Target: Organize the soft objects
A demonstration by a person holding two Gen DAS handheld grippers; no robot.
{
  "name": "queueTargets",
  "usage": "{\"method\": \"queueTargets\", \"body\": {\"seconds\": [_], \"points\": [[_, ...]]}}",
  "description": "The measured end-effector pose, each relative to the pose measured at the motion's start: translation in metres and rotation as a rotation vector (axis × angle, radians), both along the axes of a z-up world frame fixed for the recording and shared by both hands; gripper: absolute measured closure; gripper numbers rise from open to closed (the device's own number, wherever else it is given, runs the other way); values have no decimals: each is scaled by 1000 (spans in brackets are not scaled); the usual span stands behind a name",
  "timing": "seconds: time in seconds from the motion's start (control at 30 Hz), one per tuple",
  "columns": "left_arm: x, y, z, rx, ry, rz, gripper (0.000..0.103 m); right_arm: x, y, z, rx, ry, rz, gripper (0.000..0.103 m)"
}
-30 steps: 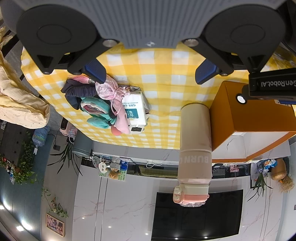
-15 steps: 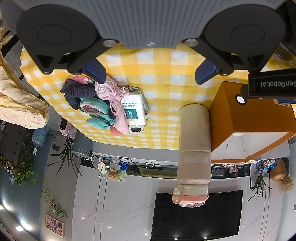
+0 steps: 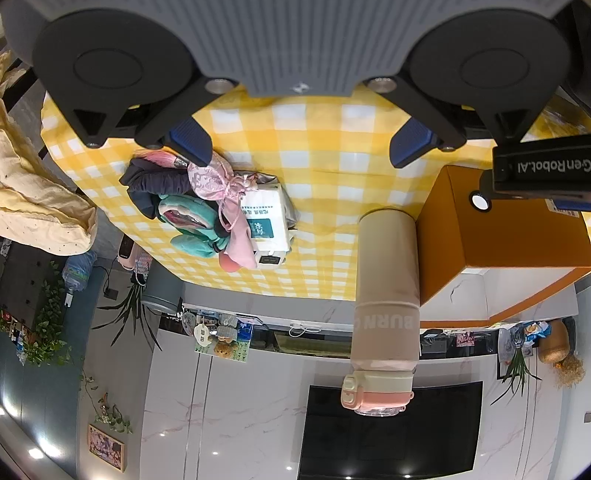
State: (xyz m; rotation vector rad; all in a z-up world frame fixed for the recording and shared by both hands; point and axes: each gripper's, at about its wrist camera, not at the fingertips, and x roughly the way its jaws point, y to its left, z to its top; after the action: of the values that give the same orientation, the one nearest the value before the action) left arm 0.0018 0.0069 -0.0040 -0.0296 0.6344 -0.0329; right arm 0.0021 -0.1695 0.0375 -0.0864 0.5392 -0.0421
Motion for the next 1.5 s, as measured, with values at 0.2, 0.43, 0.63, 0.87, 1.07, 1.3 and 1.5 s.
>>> {"method": "queueTargets", "body": {"seconds": [0.2,0.43,0.63,0.87,1.07,1.3,1.5], "points": [[0,0,-1,3,1,1,9,2,-1,0,8,5,5,3],[4,1,-1,-10,13,-4,9,5,-3,0,22,3,7,3],[8,-1,3,-27,25,-35,9,12,-14,0,43,11,-23,3],[20,-11,9,-16,38,-88,9,44,-47,2,62,17,-133,4],[29,-19,6,-26,61,-146,9,97,-91,-21,134,127,-248,17],[39,-16,1,-53,97,-154,9,146,-117,-47,248,250,-273,17],[38,-14,-1,-48,108,-154,10,155,-121,-51,337,264,-285,27]]}}
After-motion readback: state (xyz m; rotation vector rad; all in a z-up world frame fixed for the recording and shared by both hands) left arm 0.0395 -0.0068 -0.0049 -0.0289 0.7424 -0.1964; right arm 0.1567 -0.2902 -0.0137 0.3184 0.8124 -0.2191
